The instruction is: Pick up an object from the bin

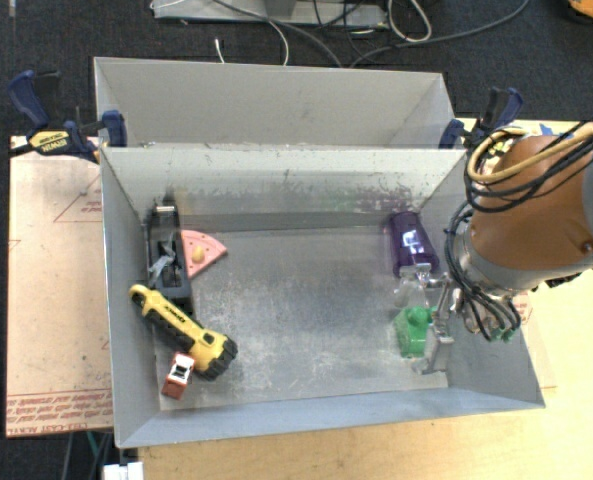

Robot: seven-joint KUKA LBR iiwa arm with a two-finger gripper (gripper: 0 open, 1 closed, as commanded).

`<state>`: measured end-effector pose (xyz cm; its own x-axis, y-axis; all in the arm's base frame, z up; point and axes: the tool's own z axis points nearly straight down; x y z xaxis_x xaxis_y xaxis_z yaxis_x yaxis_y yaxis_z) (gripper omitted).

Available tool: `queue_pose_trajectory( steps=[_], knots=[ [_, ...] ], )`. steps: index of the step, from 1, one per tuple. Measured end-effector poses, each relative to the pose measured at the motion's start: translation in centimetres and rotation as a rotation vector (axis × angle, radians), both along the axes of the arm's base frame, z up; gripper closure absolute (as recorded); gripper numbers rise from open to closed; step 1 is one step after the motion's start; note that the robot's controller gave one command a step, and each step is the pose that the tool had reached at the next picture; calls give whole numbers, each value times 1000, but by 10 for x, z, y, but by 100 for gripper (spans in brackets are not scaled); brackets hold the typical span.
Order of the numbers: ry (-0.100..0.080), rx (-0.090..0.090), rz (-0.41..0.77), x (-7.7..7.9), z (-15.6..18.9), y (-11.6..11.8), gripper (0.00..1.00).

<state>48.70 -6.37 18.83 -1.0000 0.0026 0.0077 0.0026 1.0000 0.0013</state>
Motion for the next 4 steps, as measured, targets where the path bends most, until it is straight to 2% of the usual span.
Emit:
queue_pose_trajectory(
  steps=[1,2,3,4],
  knots=[
    [-8,-1,3,2,4,0,0],
    [-13,-1,-33,20,-65,-46,0],
    [-18,0,187,27,-111,-67,0],
    [-15,1,57,29,-118,-81,0]
  ],
)
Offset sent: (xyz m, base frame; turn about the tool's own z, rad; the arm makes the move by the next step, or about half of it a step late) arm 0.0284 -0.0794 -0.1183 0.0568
